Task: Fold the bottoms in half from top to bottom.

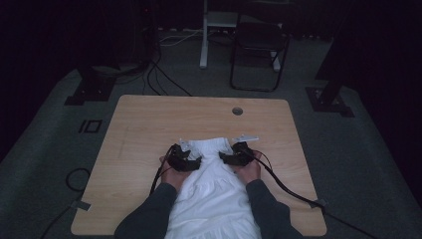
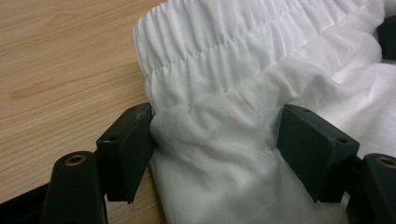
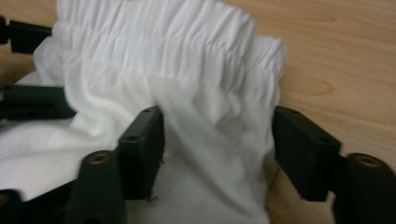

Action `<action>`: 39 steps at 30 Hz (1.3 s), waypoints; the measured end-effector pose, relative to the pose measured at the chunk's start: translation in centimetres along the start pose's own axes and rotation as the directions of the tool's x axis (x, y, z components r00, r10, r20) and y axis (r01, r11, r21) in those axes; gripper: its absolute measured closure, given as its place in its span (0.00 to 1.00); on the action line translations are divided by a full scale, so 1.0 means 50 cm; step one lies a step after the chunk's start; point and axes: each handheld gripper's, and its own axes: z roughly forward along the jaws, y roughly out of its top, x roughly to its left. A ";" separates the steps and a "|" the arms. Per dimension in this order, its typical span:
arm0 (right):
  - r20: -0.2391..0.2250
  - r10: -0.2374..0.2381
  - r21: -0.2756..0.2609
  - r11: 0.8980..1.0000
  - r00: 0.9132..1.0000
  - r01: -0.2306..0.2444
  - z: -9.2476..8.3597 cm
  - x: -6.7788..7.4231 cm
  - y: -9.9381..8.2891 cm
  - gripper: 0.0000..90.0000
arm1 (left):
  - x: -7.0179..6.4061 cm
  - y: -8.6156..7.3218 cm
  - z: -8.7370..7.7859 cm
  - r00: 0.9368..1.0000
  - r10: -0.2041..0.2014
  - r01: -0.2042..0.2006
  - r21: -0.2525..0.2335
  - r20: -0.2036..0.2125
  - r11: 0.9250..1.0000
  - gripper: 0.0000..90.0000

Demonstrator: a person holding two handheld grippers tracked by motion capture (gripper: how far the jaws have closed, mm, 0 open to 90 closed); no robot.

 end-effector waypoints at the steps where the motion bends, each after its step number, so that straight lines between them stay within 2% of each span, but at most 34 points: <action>1: 0.002 0.006 0.009 1.000 1.000 -0.006 0.004 -0.004 0.002 0.34 | 0.000 0.000 0.000 1.000 0.000 0.000 0.001 0.000 1.000 0.30; 2: 0.011 0.012 0.034 0.999 1.000 -0.013 0.011 -0.010 0.003 0.32 | 0.000 0.000 0.000 1.000 -0.001 0.001 0.001 -0.001 1.000 0.30; 5: 0.019 -0.010 0.032 0.999 1.000 0.009 0.016 -0.014 0.004 0.32 | -0.001 0.000 0.000 1.000 -0.002 0.002 0.000 -0.003 1.000 0.30; 9: 0.023 -0.043 0.031 0.999 0.999 0.042 0.023 -0.005 0.005 0.33 | -0.001 0.000 0.000 1.000 -0.004 0.004 0.000 -0.005 1.000 0.31; 12: 0.051 -0.077 0.049 0.996 0.996 0.074 0.026 0.003 0.012 0.46 | -0.003 0.000 0.000 1.000 -0.010 0.010 0.000 -0.011 1.000 0.31; 13: 0.056 -0.081 0.054 0.996 0.995 0.078 0.027 0.005 0.013 0.48 | -0.005 0.001 -0.001 1.000 -0.015 0.015 0.002 -0.014 1.000 0.32; 15: 0.071 -0.084 0.060 0.995 0.994 0.080 0.026 0.014 0.013 0.59 | -0.009 0.002 -0.003 1.000 -0.018 0.018 0.008 -0.014 1.000 0.36; 19: 0.060 -0.066 0.058 0.996 0.996 0.062 0.022 0.024 0.009 0.78 | -0.015 0.005 -0.009 1.000 -0.012 0.012 0.023 0.001 1.000 0.51; 20: 0.049 -0.052 0.063 0.997 0.997 0.049 0.021 0.022 0.010 0.82 | -0.016 0.006 -0.011 1.000 -0.011 0.010 0.029 0.007 1.000 0.58; 23: 0.022 -0.019 0.069 0.997 1.000 0.017 0.020 0.015 0.011 0.87 | -0.015 0.005 -0.016 0.999 -0.025 0.023 0.038 0.040 0.999 0.72; 26: 0.020 -0.025 0.069 0.997 0.999 0.024 0.019 0.015 0.011 0.88 | -0.011 0.002 -0.018 0.996 -0.053 0.050 0.036 0.076 0.998 0.84; 29: 0.019 -0.028 0.064 0.998 0.999 0.026 0.019 0.015 0.010 0.89 | -0.004 -0.001 -0.019 0.991 -0.073 0.070 0.029 0.111 0.997 0.89; 31: 0.014 -0.023 0.063 0.998 1.000 0.022 0.019 0.014 0.010 0.90 | 0.002 0.002 -0.019 0.990 -0.061 0.057 0.035 0.125 0.998 0.91; 33: 0.000 -0.034 0.053 0.998 0.999 0.034 0.014 0.010 0.013 0.91 | 0.008 0.011 -0.023 0.993 -0.028 0.026 0.025 0.118 0.999 0.91; 36: -0.017 -0.055 0.010 0.998 0.998 0.055 -0.004 0.006 0.033 0.91 | 0.020 0.037 -0.038 0.993 -0.017 0.020 -0.022 0.113 1.000 0.91; 37: -0.016 -0.063 -0.004 0.998 0.998 0.063 -0.011 0.006 0.041 0.91 | 0.026 0.058 -0.047 0.994 0.005 0.000 -0.050 0.109 0.999 0.91; 39: -0.005 -0.085 -0.043 0.995 0.996 0.085 -0.031 0.006 0.070 0.91 | 0.033 0.087 -0.060 0.994 0.033 -0.026 -0.075 0.101 0.997 0.91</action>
